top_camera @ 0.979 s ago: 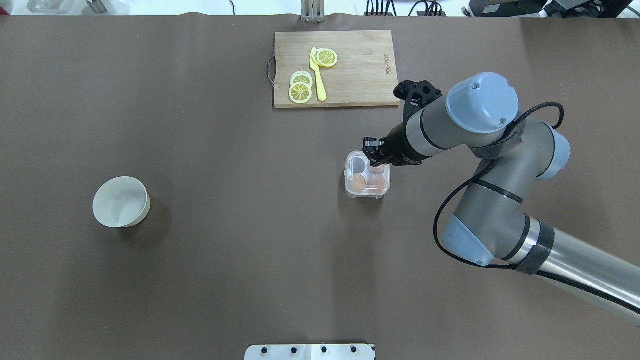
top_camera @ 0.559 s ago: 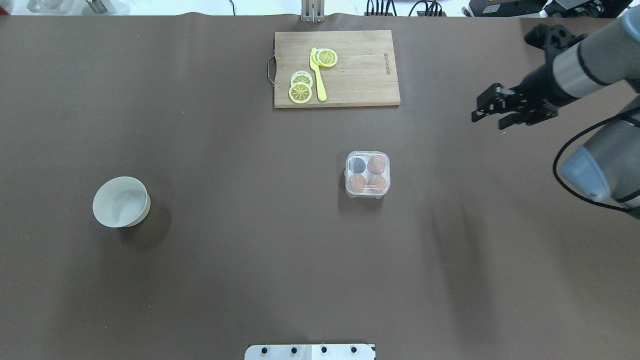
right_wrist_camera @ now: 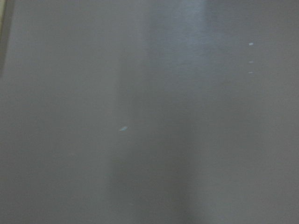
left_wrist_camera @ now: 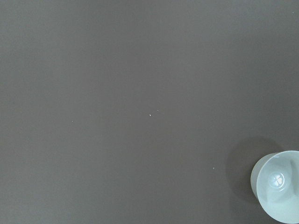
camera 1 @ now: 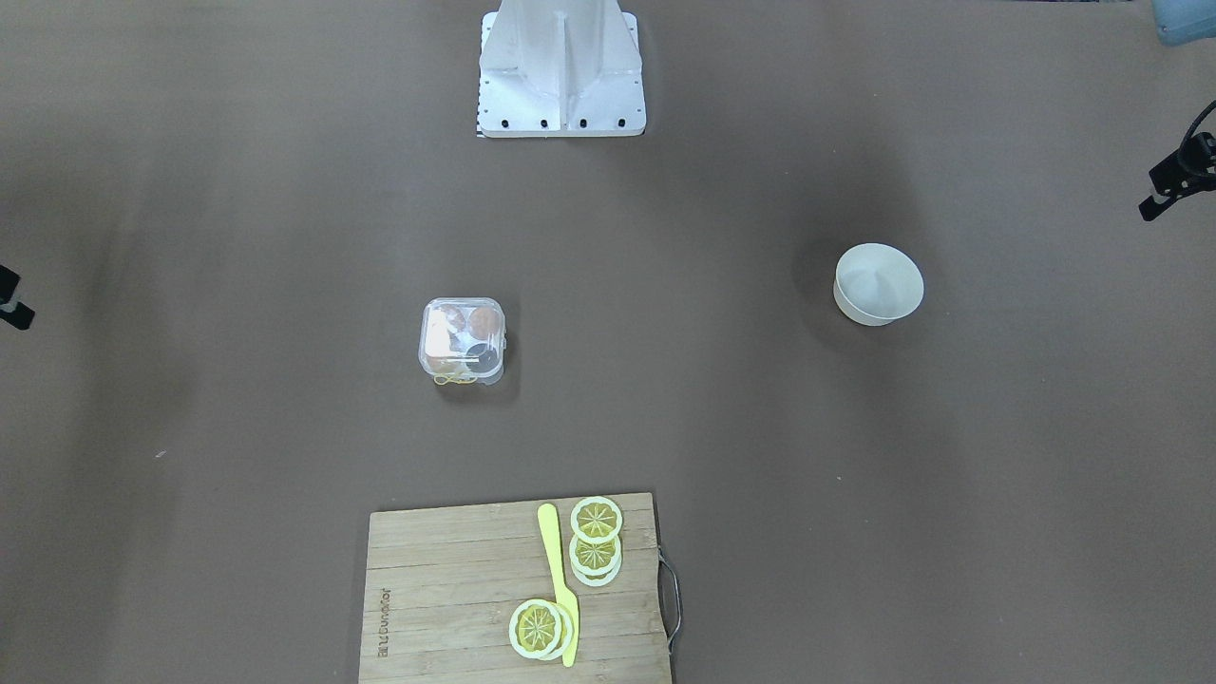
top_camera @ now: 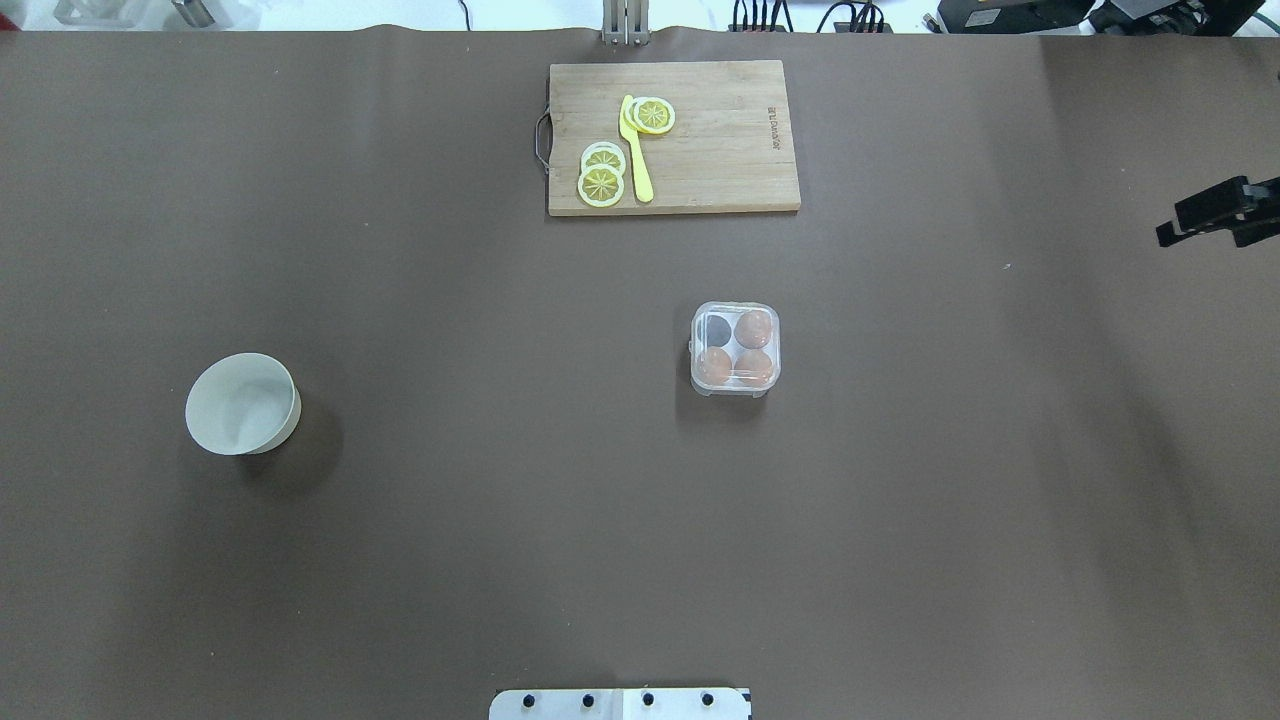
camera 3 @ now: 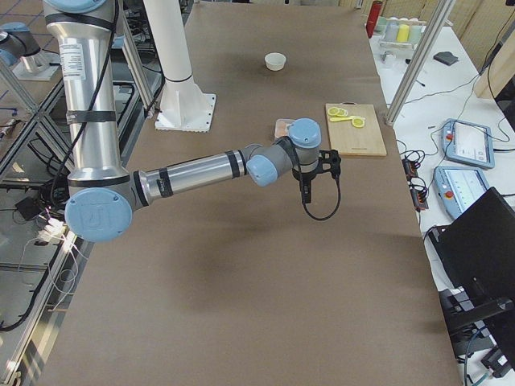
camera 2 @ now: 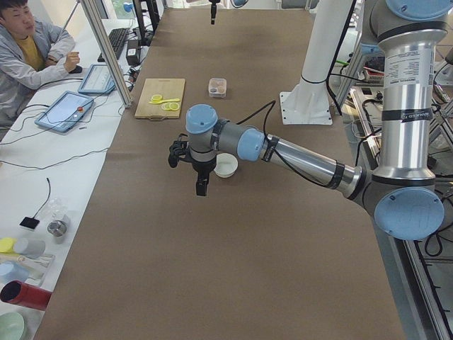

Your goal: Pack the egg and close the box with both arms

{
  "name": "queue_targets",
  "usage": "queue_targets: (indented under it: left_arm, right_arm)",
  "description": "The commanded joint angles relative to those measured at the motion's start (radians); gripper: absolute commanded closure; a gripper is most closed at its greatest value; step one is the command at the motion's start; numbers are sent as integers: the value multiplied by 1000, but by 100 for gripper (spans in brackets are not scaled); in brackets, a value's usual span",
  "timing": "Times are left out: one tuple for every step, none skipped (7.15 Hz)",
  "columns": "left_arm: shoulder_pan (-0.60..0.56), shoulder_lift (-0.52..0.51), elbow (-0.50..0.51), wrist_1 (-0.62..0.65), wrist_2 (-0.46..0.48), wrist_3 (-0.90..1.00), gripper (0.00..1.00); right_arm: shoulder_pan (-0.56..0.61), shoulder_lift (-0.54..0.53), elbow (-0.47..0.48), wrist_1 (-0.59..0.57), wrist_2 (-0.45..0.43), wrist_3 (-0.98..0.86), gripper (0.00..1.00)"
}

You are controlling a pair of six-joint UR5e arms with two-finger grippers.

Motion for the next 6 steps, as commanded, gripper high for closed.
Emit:
queue_targets:
  left_arm:
    - [-53, 57, 28, -3, 3, 124, 3]
    - [-80, 80, 50, 2, 3, 226, 3]
    - [-126, 118, 76, -3, 8, 289, 3]
    - [-139, 131, 82, 0, 69, 345, 3]
    - [-150, 137, 87, 2, 72, 347, 3]
    - [-151, 134, 105, 0, 72, 342, 2]
  right_arm:
    - [144, -21, -3, -262, -78, -429, 0]
    - [172, -21, -8, -332, -118, -551, 0]
    - [202, -40, -11, -348, -135, -604, 0]
    - [212, -62, -13, -348, -135, -650, 0]
    - [212, -73, -13, -348, -137, -650, 0]
    - [210, -83, -14, -345, -135, -650, 0]
